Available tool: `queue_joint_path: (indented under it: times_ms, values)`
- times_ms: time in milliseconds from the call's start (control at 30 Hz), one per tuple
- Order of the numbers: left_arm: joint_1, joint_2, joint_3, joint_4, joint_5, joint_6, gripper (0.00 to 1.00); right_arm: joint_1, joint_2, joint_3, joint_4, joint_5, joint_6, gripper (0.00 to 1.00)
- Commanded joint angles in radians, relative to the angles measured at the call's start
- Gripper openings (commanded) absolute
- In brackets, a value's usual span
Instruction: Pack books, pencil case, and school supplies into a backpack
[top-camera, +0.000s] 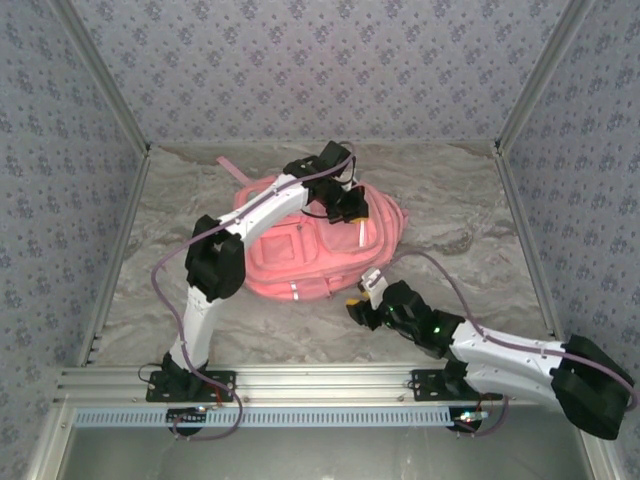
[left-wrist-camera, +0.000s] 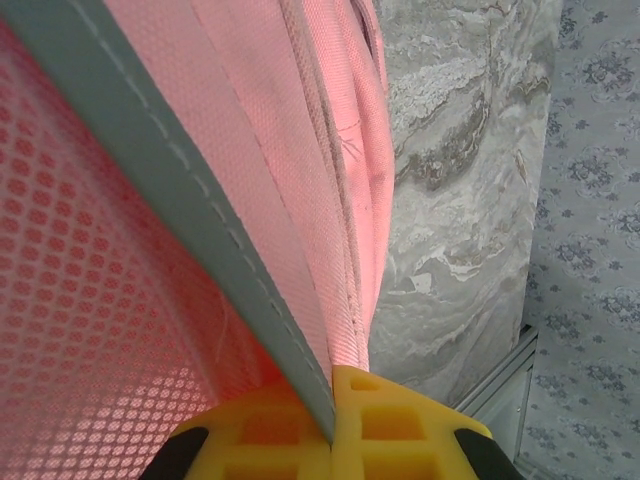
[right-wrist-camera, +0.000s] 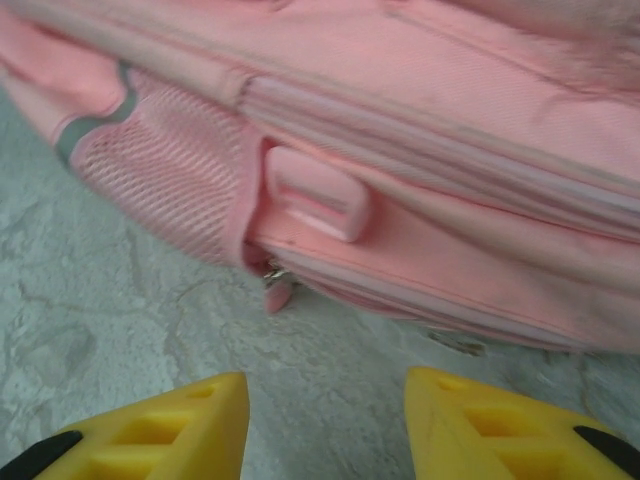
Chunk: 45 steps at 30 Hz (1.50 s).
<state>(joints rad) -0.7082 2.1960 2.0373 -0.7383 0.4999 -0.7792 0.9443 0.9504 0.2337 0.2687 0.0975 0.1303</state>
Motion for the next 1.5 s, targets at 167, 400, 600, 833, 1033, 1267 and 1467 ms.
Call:
queue_joint_path:
  times_ms: [167,400,600,833,1033,1267,1467]
  values:
    - [0.043,-0.073,0.0,0.033,0.044,-0.008,0.0,0.02,0.226,-0.06,0.359,-0.053,-0.212,0.49]
    - [0.057,-0.091,-0.018,0.054,0.065,-0.023,0.0,0.034,0.536,-0.103,0.761,-0.047,-0.289,0.58]
    - [0.067,-0.105,-0.029,0.054,0.076,-0.029,0.0,0.036,0.835,-0.134,1.114,0.017,-0.311,0.59]
    - [0.079,-0.107,-0.033,0.054,0.086,-0.033,0.0,0.044,0.937,-0.09,1.126,0.094,-0.262,0.57]
    - [0.083,-0.107,-0.035,0.054,0.091,-0.04,0.0,0.04,0.948,-0.071,1.127,0.151,-0.243,0.57]
    - [0.094,-0.112,-0.047,0.054,0.085,-0.04,0.0,0.035,0.962,-0.019,1.126,0.218,-0.19,0.5]
    - [0.098,-0.121,-0.062,0.083,0.083,-0.042,0.0,0.025,0.959,-0.017,1.126,0.253,-0.186,0.31]
